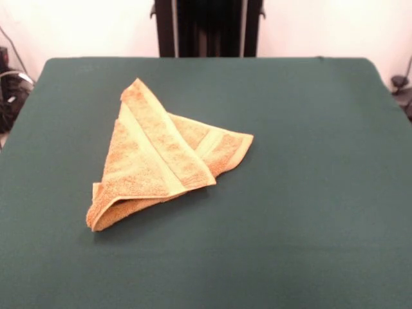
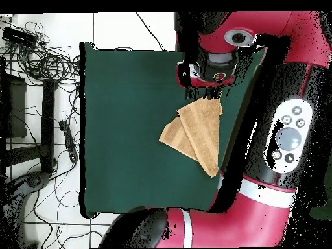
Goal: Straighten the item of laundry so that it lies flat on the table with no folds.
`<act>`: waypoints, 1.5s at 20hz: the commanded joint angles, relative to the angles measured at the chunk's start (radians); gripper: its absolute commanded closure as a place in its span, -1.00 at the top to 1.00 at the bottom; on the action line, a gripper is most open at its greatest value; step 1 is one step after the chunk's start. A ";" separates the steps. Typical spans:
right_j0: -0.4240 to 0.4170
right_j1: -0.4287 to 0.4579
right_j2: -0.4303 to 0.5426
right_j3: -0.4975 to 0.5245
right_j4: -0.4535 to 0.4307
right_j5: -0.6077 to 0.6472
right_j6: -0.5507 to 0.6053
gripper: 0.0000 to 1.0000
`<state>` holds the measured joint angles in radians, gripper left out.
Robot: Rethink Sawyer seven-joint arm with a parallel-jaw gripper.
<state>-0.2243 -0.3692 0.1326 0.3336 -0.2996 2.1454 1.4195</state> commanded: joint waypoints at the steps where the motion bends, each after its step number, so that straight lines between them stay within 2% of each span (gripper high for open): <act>1: 0.037 0.027 0.049 0.170 0.010 -0.076 -0.029 1.00; 4: 0.034 0.017 0.049 0.191 0.020 -0.104 -0.019 1.00; 7: 0.022 -0.040 0.039 0.306 0.059 -0.249 0.005 1.00; 9: 0.006 -0.108 0.031 0.435 0.100 -0.391 0.013 1.00; 12: -0.022 -0.252 0.016 0.690 0.145 -0.627 -0.035 1.00; 14: -0.040 -0.334 0.008 0.841 0.171 -0.731 -0.055 1.00; 17: -0.069 -0.420 0.007 0.998 0.186 -0.854 -0.108 1.00; 19: -0.087 -0.456 0.016 1.065 0.190 -0.915 -0.130 1.00; 24: -0.126 -0.500 0.047 1.158 0.185 -1.024 -0.140 1.00; 30: -0.182 -0.594 0.065 1.260 0.238 -1.003 -0.129 1.00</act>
<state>-0.4096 -0.9043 0.1261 1.3112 -0.1130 1.1689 1.4195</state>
